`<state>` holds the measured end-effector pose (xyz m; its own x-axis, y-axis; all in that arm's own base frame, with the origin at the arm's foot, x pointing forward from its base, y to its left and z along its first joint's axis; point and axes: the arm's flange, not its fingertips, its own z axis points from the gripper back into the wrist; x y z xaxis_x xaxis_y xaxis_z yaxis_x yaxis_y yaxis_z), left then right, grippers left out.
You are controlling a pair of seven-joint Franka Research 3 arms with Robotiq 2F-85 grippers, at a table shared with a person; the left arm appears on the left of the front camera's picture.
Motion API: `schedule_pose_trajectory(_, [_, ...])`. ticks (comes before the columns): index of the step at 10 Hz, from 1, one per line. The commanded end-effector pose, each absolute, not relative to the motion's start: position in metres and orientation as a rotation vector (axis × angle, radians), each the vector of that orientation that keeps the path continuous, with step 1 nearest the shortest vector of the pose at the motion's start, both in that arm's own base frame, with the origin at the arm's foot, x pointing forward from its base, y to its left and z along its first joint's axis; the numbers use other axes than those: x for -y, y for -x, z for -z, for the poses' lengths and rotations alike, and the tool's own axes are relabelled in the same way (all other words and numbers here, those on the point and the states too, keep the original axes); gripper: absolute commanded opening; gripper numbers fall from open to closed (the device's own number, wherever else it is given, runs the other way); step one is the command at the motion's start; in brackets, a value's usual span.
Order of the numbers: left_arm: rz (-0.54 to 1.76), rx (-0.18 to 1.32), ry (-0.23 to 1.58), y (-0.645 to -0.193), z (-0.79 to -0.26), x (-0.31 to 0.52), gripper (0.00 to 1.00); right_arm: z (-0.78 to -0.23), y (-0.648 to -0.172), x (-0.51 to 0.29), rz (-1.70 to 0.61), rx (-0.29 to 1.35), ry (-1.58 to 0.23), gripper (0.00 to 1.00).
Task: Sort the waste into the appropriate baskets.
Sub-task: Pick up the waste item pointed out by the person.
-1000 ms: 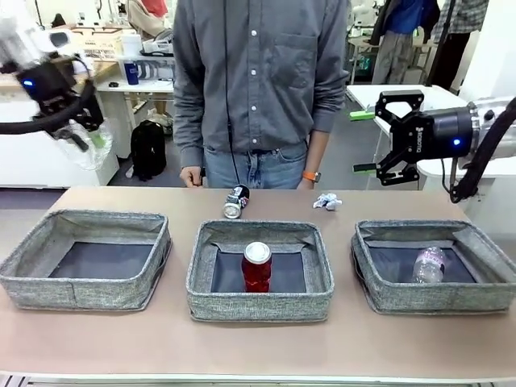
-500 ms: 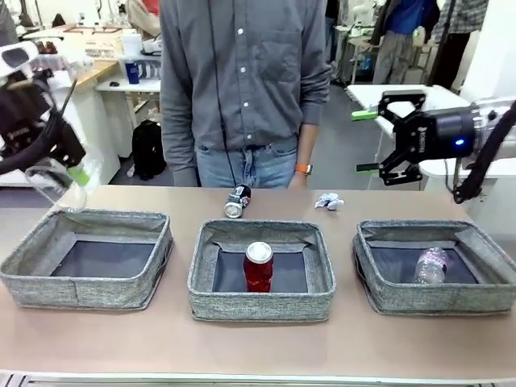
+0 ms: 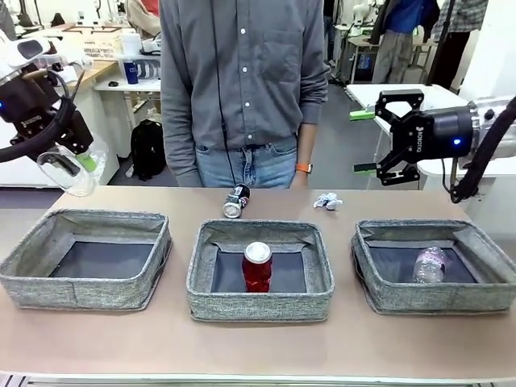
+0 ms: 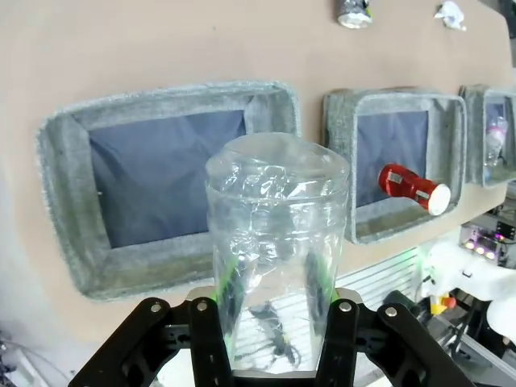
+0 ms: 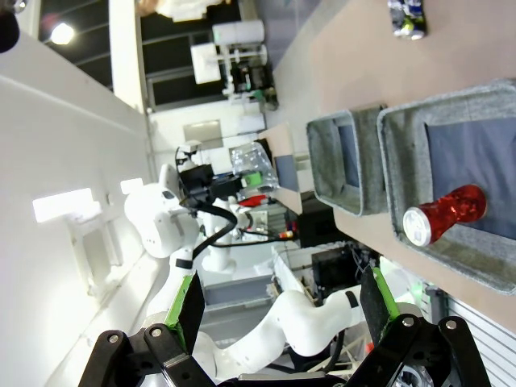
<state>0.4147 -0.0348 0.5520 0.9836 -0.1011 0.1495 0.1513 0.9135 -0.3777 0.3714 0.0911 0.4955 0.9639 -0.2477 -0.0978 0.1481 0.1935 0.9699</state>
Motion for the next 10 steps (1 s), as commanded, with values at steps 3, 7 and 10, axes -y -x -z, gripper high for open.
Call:
schedule_pose_trajectory(3, [0.01,0.069,0.522,-0.385,-0.604,0.126,0.37,-0.498,-0.371,-0.092,0.293,0.077,-1.34,1.0])
schedule_pose_trajectory(7, [0.05,0.01,0.414,-0.383,-0.687,0.245,0.37,-0.498,-0.371,-0.092,0.293,0.077,-1.34,1.0])
schedule_pose_trajectory(10, [-0.052,0.008,0.322,-0.385,-0.723,0.315,0.37,-0.498,-0.371,-0.092,0.293,0.077,-1.34,1.0])
